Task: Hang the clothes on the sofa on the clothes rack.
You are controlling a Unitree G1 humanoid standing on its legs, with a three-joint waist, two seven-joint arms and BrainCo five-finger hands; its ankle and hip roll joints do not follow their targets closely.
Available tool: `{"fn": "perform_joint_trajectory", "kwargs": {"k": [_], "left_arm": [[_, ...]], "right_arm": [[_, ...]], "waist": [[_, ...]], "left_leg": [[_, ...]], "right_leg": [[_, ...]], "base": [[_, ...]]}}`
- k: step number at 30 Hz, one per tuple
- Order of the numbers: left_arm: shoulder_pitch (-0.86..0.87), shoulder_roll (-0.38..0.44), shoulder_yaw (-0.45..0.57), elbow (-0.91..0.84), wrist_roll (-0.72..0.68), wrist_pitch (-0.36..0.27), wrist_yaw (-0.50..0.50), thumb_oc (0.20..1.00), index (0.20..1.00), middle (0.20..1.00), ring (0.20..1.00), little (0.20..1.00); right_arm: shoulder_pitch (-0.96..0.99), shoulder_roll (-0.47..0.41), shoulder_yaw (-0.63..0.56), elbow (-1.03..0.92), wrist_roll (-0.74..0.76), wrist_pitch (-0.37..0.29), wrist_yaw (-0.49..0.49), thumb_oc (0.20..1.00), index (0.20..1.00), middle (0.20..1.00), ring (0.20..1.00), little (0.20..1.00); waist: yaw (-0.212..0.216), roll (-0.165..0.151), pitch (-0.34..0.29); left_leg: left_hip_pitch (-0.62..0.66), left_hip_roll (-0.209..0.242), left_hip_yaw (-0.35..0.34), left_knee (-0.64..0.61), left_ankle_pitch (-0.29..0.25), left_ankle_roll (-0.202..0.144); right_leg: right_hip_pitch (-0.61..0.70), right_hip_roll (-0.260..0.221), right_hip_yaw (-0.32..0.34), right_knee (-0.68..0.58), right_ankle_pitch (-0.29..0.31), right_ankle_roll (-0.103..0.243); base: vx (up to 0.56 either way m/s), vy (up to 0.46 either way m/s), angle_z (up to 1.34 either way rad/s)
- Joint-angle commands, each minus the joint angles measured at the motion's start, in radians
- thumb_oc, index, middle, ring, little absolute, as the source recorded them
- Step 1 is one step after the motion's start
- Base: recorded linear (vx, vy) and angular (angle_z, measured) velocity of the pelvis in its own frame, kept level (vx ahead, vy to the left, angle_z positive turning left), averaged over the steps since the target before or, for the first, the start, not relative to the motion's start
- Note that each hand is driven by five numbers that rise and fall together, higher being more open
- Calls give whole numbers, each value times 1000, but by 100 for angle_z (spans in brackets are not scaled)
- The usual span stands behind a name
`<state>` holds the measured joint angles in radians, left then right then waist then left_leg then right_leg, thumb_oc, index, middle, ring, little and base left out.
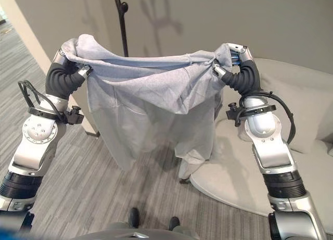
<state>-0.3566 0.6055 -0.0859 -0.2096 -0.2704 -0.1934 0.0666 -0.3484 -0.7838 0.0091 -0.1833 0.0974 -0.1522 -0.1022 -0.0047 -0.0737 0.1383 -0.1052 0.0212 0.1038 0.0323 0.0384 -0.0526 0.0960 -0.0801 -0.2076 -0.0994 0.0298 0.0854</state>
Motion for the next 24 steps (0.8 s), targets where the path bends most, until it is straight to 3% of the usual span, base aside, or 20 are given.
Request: {"fn": "perform_joint_trajectory", "kwargs": {"k": [1,3,8,10,13,16,18,19,20,22,24], "left_arm": [[-81,28,35,34,-32,-49,34,200,200,200,200,200],[-76,30,33,38,-35,-48,33,200,200,200,200,200],[-45,45,47,28,-34,-44,24,200,200,200,200,200],[-29,66,67,32,-30,-42,31,200,200,200,200,200],[-36,75,69,34,-26,-44,35,200,200,200,200,200],[-63,82,55,48,-21,-42,49,200,200,200,200,200],[-67,84,53,51,-21,-43,49,200,200,200,200,200],[-78,85,47,59,-16,-42,54,200,200,200,200,200],[-81,85,49,61,-14,-41,53,200,200,200,200,200],[-84,85,52,56,-19,-48,47,200,200,200,200,200],[-91,86,47,49,-22,-55,42,200,200,200,200,200]], "right_arm": [[-73,-42,-78,11,41,-33,-45,200,200,200,200,200],[-67,-39,-76,12,37,-33,-42,200,200,200,200,200],[-59,-29,-68,7,20,-25,-31,200,200,200,200,200],[-84,-14,-39,14,2,-17,-29,200,200,200,200,200],[-96,-15,-35,18,-8,-13,-28,200,200,200,200,200],[-101,-17,-42,16,-22,-6,-30,200,200,200,200,200],[-103,-20,-45,13,-24,-5,-31,200,200,200,200,200],[-95,-16,-54,20,-25,-7,-38,200,200,200,200,200],[-95,-17,-58,22,-24,-8,-37,200,200,200,200,200],[-103,-20,-64,26,-16,-11,-38,200,200,200,200,200],[-114,-25,-68,25,-7,-17,-41,200,200,200,200,200]], "waist": [[23,-9,1],[20,4,-24],[31,14,-59],[59,12,-70],[68,18,-69],[56,25,-42],[51,29,-37],[33,40,-27],[27,49,-28],[19,63,-26],[2,72,-15]], "left_leg": [[-51,60,110,54,-36,-62],[-30,77,131,10,-32,-59],[19,58,151,-52,-21,-44],[65,17,145,-79,-48,-15],[90,-7,142,-91,-60,6],[146,-57,93,-104,-97,46],[147,-62,80,-105,-97,56],[166,-60,57,-108,-115,65],[173,-53,45,-110,-122,64],[191,-42,32,-114,-135,56],[222,-35,14,-118,-155,43]], "right_leg": [[50,27,-23,22,-118,23],[53,34,-35,20,-137,31],[90,3,-47,20,-154,42],[100,-54,-50,70,-161,70],[77,-93,-54,151,-150,85],[-7,-160,-8,393,-41,84],[-39,-161,15,451,-12,77],[-92,-143,76,524,4,72],[-121,-123,105,523,-16,62],[-177,-101,124,458,-74,54],[-236,-83,126,339,-84,63]], "base": [[72,25,50],[147,54,29],[242,141,11],[312,288,12],[166,212,17],[172,215,30],[98,79,52],[133,13,60],[231,-12,69],[210,-66,42],[246,-129,3]]}}
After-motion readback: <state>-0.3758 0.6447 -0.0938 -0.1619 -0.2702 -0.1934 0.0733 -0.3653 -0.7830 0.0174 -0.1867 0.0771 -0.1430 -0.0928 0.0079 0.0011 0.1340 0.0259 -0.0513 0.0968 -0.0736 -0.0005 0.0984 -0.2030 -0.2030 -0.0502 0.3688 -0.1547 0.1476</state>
